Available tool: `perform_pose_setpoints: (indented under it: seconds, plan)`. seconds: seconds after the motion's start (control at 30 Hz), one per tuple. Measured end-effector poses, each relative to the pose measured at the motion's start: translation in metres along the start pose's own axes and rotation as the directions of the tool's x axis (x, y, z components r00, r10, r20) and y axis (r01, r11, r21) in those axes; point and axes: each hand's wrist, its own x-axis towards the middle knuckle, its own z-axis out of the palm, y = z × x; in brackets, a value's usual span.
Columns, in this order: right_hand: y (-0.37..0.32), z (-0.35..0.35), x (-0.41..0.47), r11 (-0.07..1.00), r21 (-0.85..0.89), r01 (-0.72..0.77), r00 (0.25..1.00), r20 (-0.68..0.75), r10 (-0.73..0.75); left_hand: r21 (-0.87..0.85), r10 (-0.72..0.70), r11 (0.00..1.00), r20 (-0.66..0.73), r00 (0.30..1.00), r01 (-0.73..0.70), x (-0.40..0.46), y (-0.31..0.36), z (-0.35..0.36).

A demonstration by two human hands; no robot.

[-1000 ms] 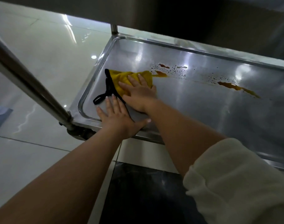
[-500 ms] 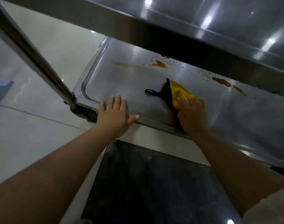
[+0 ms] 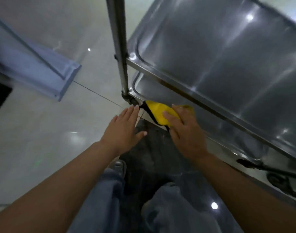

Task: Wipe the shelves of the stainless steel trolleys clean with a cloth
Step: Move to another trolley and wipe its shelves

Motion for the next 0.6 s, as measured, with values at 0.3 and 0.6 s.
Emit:
perform_pose_setpoints:
  seconds: [0.3, 0.6]
  plan:
    - [-0.17, -0.224, 0.046, 0.91, -0.081, 0.407, 0.904, -0.104, -0.414, -0.188, 0.038, 0.977, -0.31, 0.95, -0.1, -0.123, 0.053, -0.256]
    - [-0.264, -0.381, 0.078, 0.814, -0.131, 0.566, 0.78, -0.236, -0.58, -0.715, -0.269, 0.682, -0.441, 0.856, -0.154, -0.22, 0.132, -0.438]
